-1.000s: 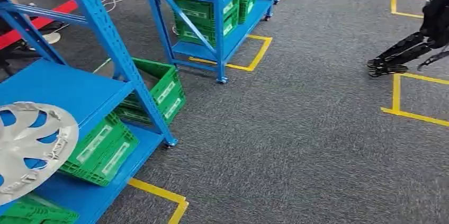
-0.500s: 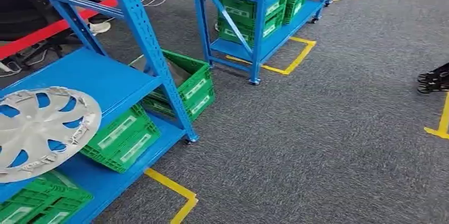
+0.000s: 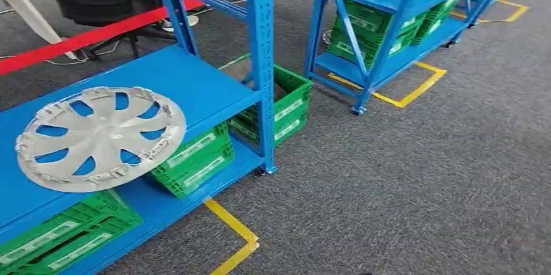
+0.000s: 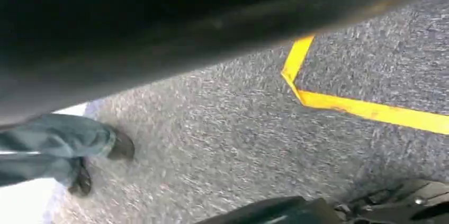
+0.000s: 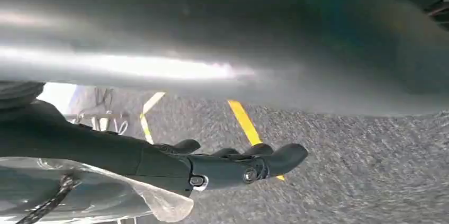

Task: Take the parts from the cabinet and place them on the table.

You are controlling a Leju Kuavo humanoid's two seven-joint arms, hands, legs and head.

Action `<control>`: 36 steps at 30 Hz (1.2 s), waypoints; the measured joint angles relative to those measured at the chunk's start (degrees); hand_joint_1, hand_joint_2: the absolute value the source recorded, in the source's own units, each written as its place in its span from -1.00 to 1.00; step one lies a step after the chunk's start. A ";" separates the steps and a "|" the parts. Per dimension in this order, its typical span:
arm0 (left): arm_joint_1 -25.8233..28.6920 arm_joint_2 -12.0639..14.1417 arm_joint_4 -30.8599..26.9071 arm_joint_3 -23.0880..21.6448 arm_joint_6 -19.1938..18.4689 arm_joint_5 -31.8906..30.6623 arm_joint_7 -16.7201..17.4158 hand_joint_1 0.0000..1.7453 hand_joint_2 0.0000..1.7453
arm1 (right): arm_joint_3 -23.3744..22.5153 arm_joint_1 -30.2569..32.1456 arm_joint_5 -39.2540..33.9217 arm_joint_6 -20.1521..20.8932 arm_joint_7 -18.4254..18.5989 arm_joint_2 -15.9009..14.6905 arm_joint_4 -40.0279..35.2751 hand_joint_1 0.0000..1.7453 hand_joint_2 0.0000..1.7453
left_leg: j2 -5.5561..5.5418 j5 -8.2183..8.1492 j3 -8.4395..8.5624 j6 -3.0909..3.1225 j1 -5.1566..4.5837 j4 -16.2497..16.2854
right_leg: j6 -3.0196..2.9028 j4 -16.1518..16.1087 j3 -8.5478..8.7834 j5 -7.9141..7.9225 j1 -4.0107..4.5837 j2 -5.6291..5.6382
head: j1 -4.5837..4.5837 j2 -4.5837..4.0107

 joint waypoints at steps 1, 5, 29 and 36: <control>0.03 -0.02 0.00 0.00 0.00 0.00 0.00 -1.00 -1.00 | 0.02 0.18 0.00 0.02 0.00 0.00 0.00 -1.00 -1.00 | -0.89 -0.01 0.00 0.01 0.00 0.01 | 0.12 4.08 -2.47 -1.04 0.01 0.12 | 0.04 0.00; 0.22 0.00 0.00 0.02 0.00 0.02 0.02 -1.00 -1.00 | 0.31 0.37 0.17 0.02 0.04 0.00 0.00 -1.00 -1.00 | -4.46 -0.27 0.52 -0.41 0.18 0.18 | 0.24 -5.44 -0.21 7.74 -0.32 0.96 | 0.02 0.00; -0.10 0.46 0.00 1.70 -1.75 1.99 -1.14 -1.00 -1.00 | 2.25 -0.08 2.08 0.20 -0.57 0.63 0.22 -1.00 -1.00 | 1.20 0.23 -0.28 -0.44 0.26 0.26 | -0.09 -7.77 4.15 3.12 -0.05 -1.08 | -0.09 0.00; -0.17 0.35 0.00 1.94 -1.75 1.95 -1.16 -1.00 -1.00 | 2.25 0.43 2.08 0.17 0.09 0.63 0.22 -1.00 -1.00 | -4.74 -0.39 0.26 -0.86 0.60 0.65 | 0.40 -7.62 0.89 8.69 -0.61 1.66 | -0.04 0.00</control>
